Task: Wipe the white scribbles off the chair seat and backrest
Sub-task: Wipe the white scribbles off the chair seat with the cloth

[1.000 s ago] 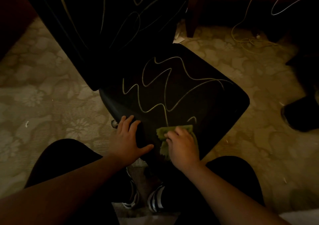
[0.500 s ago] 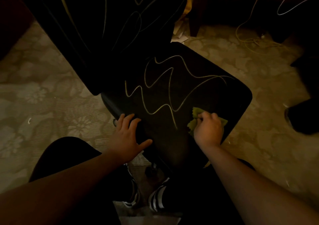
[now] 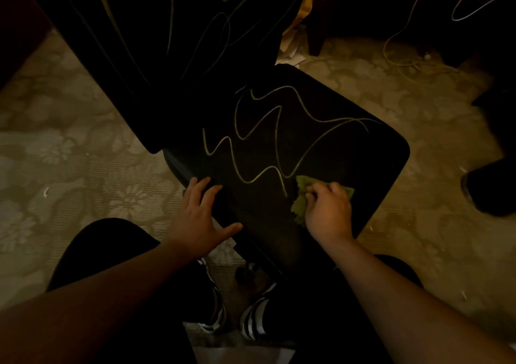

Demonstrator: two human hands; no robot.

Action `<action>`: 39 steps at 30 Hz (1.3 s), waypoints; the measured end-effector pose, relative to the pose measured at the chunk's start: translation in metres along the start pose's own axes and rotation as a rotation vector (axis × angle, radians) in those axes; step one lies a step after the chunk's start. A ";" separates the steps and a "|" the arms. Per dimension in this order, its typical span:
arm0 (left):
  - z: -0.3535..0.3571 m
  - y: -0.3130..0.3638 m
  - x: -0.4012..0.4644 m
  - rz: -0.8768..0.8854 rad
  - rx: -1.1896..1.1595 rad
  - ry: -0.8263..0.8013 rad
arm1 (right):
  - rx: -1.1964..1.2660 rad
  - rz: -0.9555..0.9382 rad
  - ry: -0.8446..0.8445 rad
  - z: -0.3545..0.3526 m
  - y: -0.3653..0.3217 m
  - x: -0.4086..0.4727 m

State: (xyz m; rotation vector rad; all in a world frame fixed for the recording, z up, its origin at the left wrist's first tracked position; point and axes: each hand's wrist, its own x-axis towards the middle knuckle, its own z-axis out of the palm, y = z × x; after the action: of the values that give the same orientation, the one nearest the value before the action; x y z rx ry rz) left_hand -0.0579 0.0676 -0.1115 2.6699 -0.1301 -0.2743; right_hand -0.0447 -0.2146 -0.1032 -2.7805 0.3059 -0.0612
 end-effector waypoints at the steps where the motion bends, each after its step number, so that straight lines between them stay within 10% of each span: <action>1: 0.001 0.001 -0.001 -0.002 -0.011 0.000 | -0.006 0.022 0.009 0.001 0.000 0.001; 12: 0.007 0.010 -0.005 0.015 0.063 0.039 | 0.071 -0.442 -0.103 0.021 -0.046 -0.050; 23: 0.006 -0.003 -0.001 -0.046 -0.005 0.124 | -0.076 0.060 0.015 -0.001 -0.015 -0.003; 31: 0.006 -0.010 0.003 -0.020 -0.005 0.136 | -0.004 -0.576 -0.418 0.014 -0.080 -0.029; 39: -0.004 -0.011 0.003 -0.139 -0.142 0.168 | -0.001 -0.021 -0.081 0.008 -0.049 0.018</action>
State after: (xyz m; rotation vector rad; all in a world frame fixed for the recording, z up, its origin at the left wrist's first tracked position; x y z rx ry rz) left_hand -0.0540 0.0790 -0.1132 2.5505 0.1237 -0.0981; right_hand -0.0162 -0.1711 -0.0942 -2.7785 0.2560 0.0467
